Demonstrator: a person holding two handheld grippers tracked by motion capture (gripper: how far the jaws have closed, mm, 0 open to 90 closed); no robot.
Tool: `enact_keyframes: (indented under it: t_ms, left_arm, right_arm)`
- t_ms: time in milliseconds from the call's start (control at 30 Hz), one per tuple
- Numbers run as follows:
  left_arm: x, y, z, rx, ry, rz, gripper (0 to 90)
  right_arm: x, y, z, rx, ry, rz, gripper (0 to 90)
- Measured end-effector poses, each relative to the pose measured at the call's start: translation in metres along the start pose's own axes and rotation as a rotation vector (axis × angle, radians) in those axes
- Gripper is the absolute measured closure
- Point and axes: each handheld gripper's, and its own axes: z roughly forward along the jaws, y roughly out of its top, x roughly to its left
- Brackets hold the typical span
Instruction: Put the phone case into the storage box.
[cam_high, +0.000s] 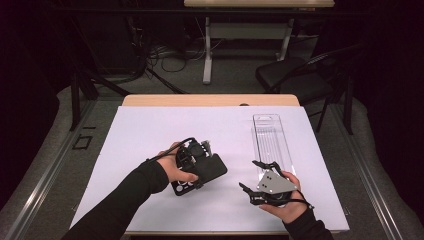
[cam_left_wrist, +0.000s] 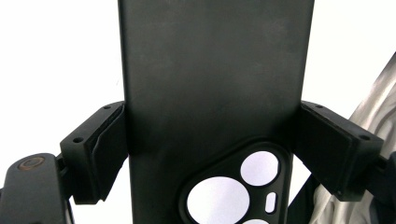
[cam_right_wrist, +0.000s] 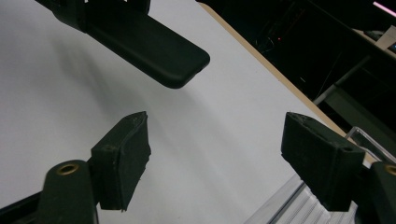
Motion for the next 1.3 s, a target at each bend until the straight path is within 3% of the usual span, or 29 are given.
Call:
enact_keyframes:
  t_ms: [500,800,1067,1300]
  left_arm:
    - [0.001,0.007,0.001,0.007,-0.007,0.007,14.6]
    - [0.000,0.009,0.002,0.011,-0.012,0.011,14.6]
    - [0.000,0.013,0.004,0.019,-0.019,0.013,14.6]
    - [0.000,0.014,0.005,0.021,-0.019,0.015,14.5]
  right_arm:
    - [0.009,0.028,0.025,0.018,0.020,-0.223,24.8]
    - [0.014,0.033,0.032,0.029,0.046,-0.293,29.9]
    - [0.017,0.034,0.036,0.060,0.078,-0.300,35.7]
    - [0.020,0.032,0.038,0.056,0.060,-0.357,39.9]
